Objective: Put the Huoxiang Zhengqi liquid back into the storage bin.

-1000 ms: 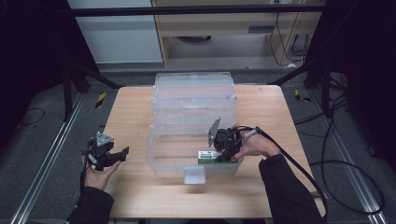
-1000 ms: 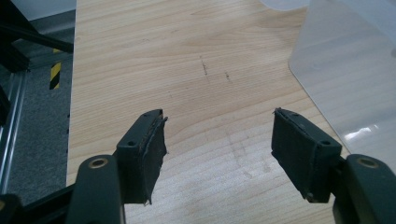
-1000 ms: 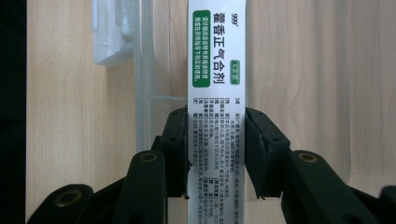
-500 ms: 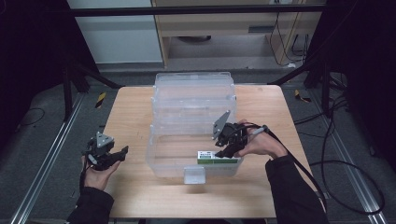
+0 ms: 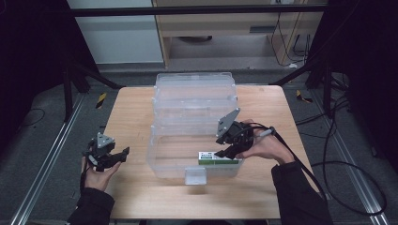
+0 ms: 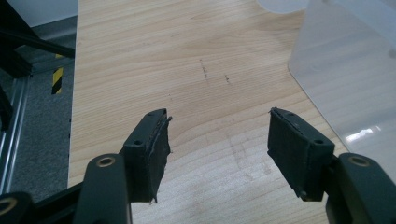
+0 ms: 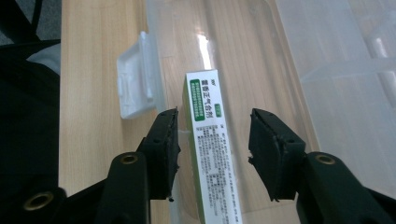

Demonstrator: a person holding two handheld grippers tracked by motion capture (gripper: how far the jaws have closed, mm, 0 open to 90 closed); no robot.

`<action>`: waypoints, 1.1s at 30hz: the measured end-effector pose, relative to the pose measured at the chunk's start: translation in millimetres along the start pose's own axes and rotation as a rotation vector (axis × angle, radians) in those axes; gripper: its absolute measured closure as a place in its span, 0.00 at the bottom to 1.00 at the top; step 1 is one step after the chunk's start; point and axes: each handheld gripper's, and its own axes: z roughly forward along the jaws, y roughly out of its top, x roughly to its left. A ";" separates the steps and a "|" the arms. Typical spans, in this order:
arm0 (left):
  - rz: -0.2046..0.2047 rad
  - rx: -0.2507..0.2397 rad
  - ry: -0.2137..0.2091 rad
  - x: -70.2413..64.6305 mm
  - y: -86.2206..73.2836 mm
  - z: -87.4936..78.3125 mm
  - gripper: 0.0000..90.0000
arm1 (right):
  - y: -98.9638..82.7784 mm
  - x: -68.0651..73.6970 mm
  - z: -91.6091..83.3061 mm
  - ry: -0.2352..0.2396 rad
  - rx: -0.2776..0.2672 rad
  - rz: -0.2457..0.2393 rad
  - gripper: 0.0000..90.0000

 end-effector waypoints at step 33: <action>-0.030 -0.017 0.016 3.2 1.4 -5.7 0.39 | 3.6 25.8 55.8 0.099 0.075 -0.023 0.69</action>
